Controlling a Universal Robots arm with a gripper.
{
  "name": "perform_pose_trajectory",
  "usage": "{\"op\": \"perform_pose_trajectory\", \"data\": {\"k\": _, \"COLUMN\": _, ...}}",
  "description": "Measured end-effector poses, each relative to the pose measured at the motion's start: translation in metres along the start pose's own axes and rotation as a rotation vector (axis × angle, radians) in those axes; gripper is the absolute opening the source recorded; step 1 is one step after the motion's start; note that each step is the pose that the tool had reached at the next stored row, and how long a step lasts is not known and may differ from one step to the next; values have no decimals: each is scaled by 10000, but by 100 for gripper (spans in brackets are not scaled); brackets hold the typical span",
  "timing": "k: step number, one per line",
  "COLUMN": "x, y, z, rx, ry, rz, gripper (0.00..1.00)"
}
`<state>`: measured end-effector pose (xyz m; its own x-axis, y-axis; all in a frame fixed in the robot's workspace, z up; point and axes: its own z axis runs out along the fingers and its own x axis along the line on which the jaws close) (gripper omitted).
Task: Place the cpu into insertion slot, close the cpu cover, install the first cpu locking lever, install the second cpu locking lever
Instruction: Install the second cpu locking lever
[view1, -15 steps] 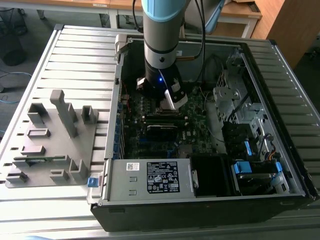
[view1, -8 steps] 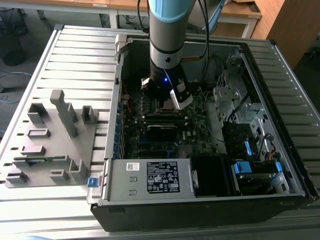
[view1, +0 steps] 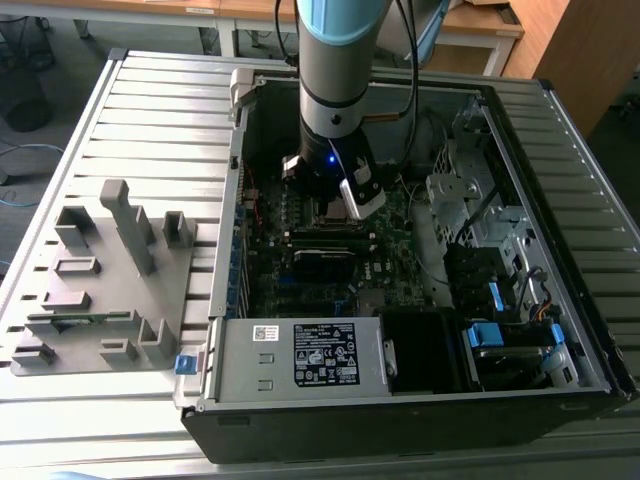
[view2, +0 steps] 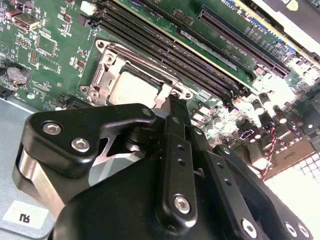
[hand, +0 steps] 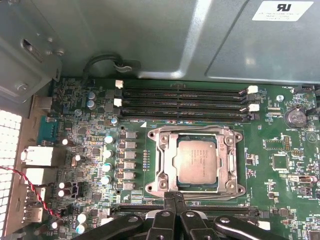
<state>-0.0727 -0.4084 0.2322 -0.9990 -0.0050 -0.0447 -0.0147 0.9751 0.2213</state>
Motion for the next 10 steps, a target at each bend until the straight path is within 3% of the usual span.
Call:
{"op": "perform_pose_trajectory", "data": {"k": 6, "x": 0, "y": 20, "z": 4, "rx": 0, "ry": 0, "rz": 0, "gripper": 11}}
{"op": "perform_pose_trajectory", "data": {"k": 10, "x": -1, "y": 107, "z": 25, "rx": 23, "ry": 0, "rz": -1, "gripper": 11}}
